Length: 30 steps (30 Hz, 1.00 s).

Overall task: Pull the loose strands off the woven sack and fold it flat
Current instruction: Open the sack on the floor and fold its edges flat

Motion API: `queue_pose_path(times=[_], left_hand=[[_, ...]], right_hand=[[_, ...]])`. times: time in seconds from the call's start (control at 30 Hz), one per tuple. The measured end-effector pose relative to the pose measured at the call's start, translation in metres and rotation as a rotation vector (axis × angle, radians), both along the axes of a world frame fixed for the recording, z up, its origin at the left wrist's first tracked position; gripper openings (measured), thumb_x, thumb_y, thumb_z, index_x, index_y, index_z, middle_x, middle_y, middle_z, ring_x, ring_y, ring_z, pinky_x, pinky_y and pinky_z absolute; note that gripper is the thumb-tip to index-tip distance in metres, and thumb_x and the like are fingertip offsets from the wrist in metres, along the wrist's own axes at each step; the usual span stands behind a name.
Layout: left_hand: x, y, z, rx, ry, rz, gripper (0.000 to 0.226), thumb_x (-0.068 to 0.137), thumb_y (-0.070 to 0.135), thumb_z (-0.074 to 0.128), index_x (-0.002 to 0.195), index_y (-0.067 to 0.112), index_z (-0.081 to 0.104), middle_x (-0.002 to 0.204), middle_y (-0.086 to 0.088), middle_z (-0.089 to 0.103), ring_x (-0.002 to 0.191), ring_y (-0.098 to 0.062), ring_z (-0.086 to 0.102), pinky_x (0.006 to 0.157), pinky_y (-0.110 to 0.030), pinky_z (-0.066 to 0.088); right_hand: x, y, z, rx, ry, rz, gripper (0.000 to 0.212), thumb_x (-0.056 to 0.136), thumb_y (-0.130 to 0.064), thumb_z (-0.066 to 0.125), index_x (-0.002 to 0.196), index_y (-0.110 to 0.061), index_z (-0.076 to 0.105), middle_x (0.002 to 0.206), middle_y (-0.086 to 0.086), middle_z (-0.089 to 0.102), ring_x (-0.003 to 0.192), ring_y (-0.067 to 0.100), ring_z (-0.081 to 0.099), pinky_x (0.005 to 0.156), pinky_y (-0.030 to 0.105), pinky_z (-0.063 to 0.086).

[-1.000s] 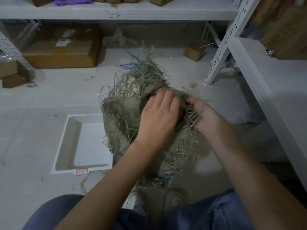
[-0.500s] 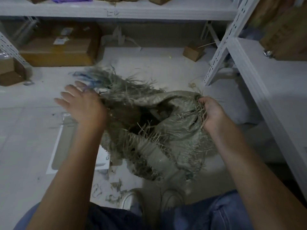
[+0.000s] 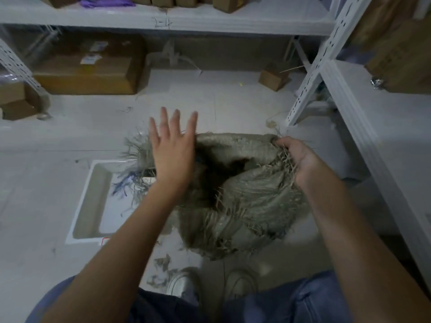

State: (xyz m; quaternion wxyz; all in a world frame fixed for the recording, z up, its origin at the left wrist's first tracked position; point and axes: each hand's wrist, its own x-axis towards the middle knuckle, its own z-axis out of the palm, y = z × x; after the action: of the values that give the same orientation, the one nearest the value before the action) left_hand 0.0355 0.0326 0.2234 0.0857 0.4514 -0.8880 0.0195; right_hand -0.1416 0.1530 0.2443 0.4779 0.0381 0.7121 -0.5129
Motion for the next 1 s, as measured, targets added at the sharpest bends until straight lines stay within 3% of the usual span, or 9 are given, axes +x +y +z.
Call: queue_pose_path(times=[0.07,0.13,0.23,0.3,0.47,0.63,0.77,0.87,1.0], left_hand=[[0.004,-0.017,0.005,0.276,0.217,0.015,0.039,0.091,0.009,0.046,0.129,0.014,0.05,0.126,-0.017,0.06,0.124,-0.034,0.05,0.113,-0.047,0.025],[0.001,-0.025,0.009,0.644,0.424,0.064,0.023,0.09,0.007,0.046,0.107,0.003,0.062,0.1,-0.02,0.064,0.099,-0.032,0.06,0.089,-0.038,0.044],[-0.009,-0.026,0.009,0.829,0.529,0.186,0.015,0.087,0.007,0.044,0.087,0.0,0.057,0.087,-0.023,0.055,0.086,-0.031,0.056,0.074,-0.036,0.044],[-0.015,-0.021,0.012,0.885,0.56,0.243,0.016,0.086,0.011,0.045,0.086,-0.001,0.055,0.09,-0.024,0.057,0.087,-0.033,0.058,0.077,-0.038,0.047],[-0.014,-0.018,0.025,1.079,0.568,0.292,0.025,0.081,0.017,0.055,0.099,0.0,0.059,0.082,-0.016,0.062,0.072,-0.029,0.06,0.073,-0.037,0.052],[0.01,-0.037,0.038,1.17,0.257,0.18,0.032,0.071,0.03,0.075,0.089,0.005,0.068,0.081,-0.016,0.069,0.07,-0.03,0.066,0.062,-0.032,0.055],[0.028,-0.064,0.04,1.236,-0.062,0.075,0.047,0.068,0.042,0.077,0.096,0.004,0.072,0.094,-0.014,0.073,0.085,-0.029,0.069,0.077,-0.035,0.055],[0.02,-0.079,0.033,0.933,-0.142,0.062,0.059,0.074,0.049,0.07,0.114,0.005,0.066,0.113,-0.012,0.065,0.106,-0.03,0.061,0.092,-0.037,0.048],[-0.002,-0.038,0.011,-0.051,0.024,0.008,0.043,0.086,0.03,0.058,0.119,0.003,0.051,0.12,-0.021,0.055,0.109,-0.037,0.053,0.09,-0.046,0.043]], right_hand=[[0.001,0.0,0.007,0.029,0.1,0.033,0.028,0.087,-0.029,0.044,0.088,-0.008,0.062,0.066,0.013,0.066,0.064,0.027,0.059,0.074,0.037,0.052],[0.002,0.001,0.012,0.118,0.439,0.045,0.042,0.089,-0.036,0.04,0.111,-0.003,0.054,0.108,0.02,0.064,0.089,0.03,0.06,0.083,0.038,0.047],[0.017,0.007,0.034,0.421,1.284,0.116,0.066,0.085,-0.047,0.045,0.127,0.003,0.04,0.131,0.021,0.047,0.117,0.036,0.046,0.09,0.042,0.041],[0.041,0.011,0.041,0.39,1.536,0.222,0.07,0.082,-0.05,0.053,0.129,-0.001,0.037,0.127,0.017,0.046,0.115,0.032,0.046,0.081,0.038,0.041],[0.082,0.002,-0.015,0.483,1.211,0.921,0.078,0.079,-0.057,0.06,0.136,-0.011,0.031,0.13,0.012,0.049,0.115,0.03,0.052,0.081,0.035,0.044],[0.028,0.003,-0.026,0.035,0.74,0.749,0.006,0.086,-0.013,0.064,0.09,-0.017,0.066,0.084,-0.003,0.063,0.081,0.011,0.058,0.073,0.025,0.042],[-0.015,0.012,-0.021,-0.096,0.188,0.767,0.036,0.071,-0.024,0.072,0.104,-0.008,0.069,0.102,0.009,0.074,0.099,0.023,0.069,0.094,0.036,0.051],[-0.025,0.005,-0.022,-0.174,0.026,0.648,0.033,0.076,-0.03,0.061,0.099,-0.007,0.067,0.09,0.005,0.077,0.085,0.016,0.073,0.082,0.029,0.058],[-0.016,-0.017,-0.042,-0.268,-0.108,0.332,0.03,0.096,-0.03,0.045,0.101,-0.013,0.068,0.088,0.002,0.075,0.081,0.014,0.071,0.079,0.028,0.057]])
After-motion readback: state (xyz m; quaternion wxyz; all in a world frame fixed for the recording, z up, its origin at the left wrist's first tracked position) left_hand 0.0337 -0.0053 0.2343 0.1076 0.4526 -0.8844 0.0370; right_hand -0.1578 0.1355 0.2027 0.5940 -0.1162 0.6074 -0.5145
